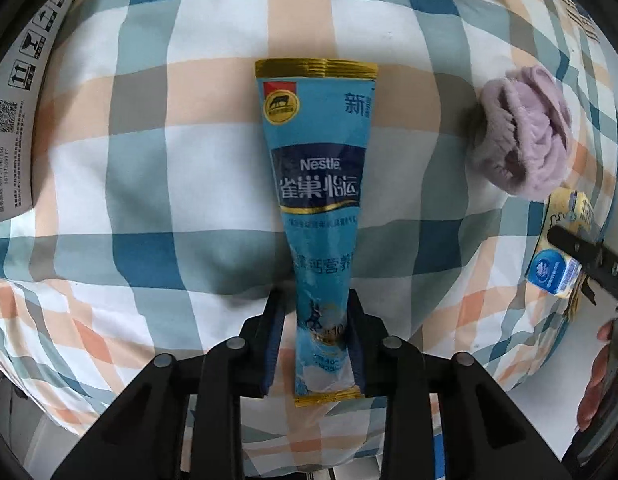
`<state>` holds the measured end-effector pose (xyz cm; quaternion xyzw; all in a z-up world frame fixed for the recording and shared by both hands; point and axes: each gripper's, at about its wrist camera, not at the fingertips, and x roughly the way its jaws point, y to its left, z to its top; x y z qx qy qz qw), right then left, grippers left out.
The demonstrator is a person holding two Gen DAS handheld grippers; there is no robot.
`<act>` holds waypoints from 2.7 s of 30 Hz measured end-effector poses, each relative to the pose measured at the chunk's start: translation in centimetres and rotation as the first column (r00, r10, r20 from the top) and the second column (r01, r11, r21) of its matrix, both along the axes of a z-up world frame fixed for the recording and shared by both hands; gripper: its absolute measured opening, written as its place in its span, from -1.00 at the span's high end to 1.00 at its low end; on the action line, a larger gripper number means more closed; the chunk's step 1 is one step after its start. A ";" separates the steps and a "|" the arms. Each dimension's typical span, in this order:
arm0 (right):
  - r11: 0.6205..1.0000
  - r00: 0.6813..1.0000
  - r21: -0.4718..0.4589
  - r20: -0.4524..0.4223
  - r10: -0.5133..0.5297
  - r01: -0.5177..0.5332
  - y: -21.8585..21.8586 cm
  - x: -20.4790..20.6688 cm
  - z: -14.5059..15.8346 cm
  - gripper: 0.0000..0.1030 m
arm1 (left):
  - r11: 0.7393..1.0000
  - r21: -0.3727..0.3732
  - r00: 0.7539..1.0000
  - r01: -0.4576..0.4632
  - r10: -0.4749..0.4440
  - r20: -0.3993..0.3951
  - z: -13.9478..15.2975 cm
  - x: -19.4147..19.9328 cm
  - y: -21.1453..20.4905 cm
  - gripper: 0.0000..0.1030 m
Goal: Organize soft objects
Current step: 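Grasp the blue Nestlé tube with the left tool while the right tool grasps the yellow carton, then carry the tube and carton into the box and open both tools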
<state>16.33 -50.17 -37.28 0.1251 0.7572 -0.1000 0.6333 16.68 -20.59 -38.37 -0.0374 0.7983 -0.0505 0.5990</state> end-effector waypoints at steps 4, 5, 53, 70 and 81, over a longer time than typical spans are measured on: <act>0.999 0.999 -0.011 -0.013 -0.034 0.034 -0.2 0.3 -0.5 -0.28 | 1.000 0.000 1.000 0.003 -0.003 0.016 0.1 -0.6 -0.4 0.70; 0.999 0.999 -0.019 -0.009 -0.033 0.033 -0.3 0.3 -0.6 -0.27 | 1.000 -0.004 1.000 0.000 0.001 0.018 0.2 -0.7 -0.3 0.73; 0.936 0.918 0.106 0.261 0.299 -0.335 48.9 8.4 14.9 -0.26 | 0.994 0.109 0.924 -0.009 -0.034 0.382 16.4 15.0 36.8 0.75; 0.957 0.951 0.092 0.173 0.258 -0.276 49.9 11.3 9.2 -0.68 | 0.987 0.162 0.963 0.019 -0.062 0.262 9.9 21.7 38.2 0.51; 0.947 0.931 0.033 0.193 0.309 -0.321 50.6 11.1 11.0 -1.00 | 0.989 0.144 0.947 -0.014 -0.034 0.319 12.9 19.5 38.6 -0.58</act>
